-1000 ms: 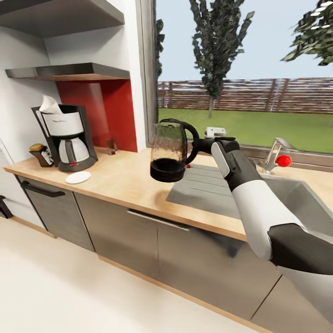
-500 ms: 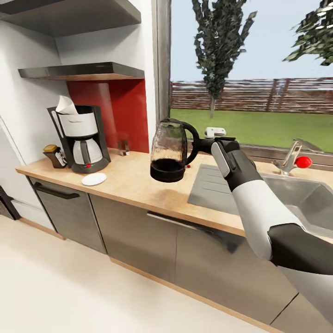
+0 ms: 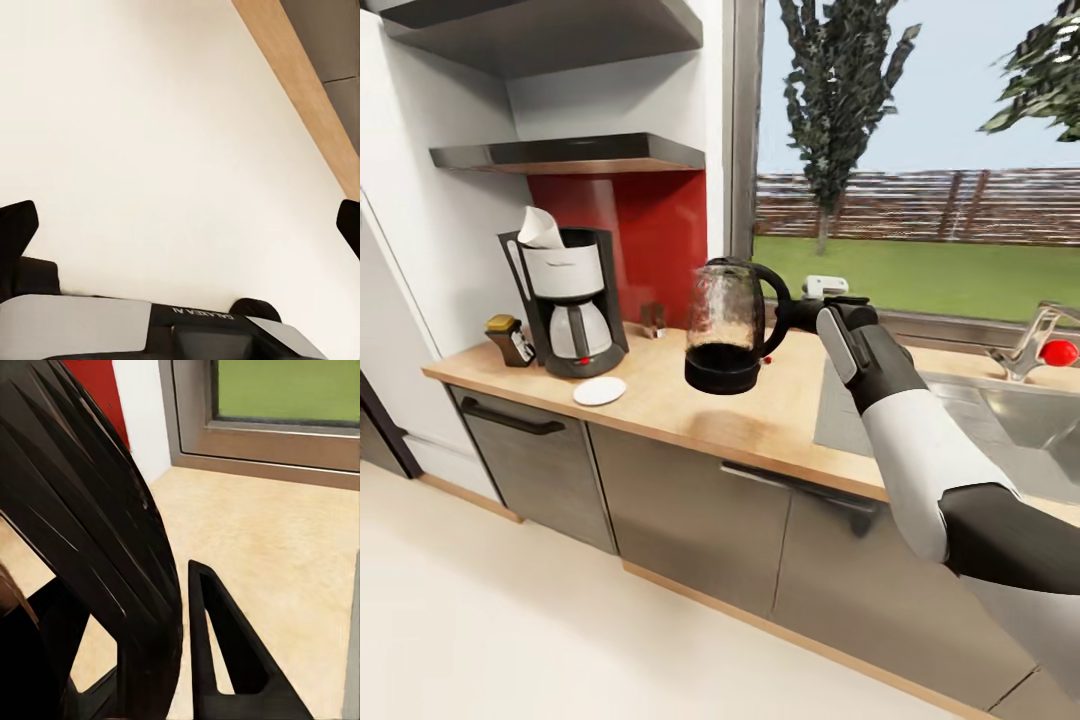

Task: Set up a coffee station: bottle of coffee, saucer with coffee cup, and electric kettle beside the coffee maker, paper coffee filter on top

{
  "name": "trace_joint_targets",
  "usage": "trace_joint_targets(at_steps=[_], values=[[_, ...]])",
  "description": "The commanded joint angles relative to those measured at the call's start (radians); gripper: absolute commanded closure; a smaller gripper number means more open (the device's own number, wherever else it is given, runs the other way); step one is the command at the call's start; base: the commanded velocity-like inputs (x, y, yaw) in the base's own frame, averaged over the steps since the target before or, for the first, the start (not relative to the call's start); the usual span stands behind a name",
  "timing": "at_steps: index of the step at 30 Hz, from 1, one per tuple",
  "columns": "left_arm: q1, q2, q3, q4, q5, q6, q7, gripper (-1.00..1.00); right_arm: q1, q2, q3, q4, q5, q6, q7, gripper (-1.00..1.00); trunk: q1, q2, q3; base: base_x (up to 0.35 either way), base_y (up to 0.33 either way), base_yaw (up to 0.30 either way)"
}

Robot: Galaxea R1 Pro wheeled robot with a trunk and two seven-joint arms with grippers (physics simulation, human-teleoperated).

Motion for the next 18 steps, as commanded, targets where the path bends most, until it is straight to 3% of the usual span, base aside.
trace_joint_targets(at_steps=[1, 18], values=[[0.0, 0.0, 0.0, 0.0, 0.003, 0.004, -0.003, -1.0, -0.001, 0.0, 0.002, -0.001, -0.01, 0.004, -0.008, 1.0, 0.0, -0.001, -0.001, 0.156, 0.31, 0.0], [0.0, 0.001, 0.0, 0.0, 0.003, 0.004, -0.003, -1.0, 0.0, 0.0, 0.0, 0.0, -0.01, 0.002, -0.01, 1.0, 0.0, -0.001, -0.001, 0.248, 0.254, 0.0]])
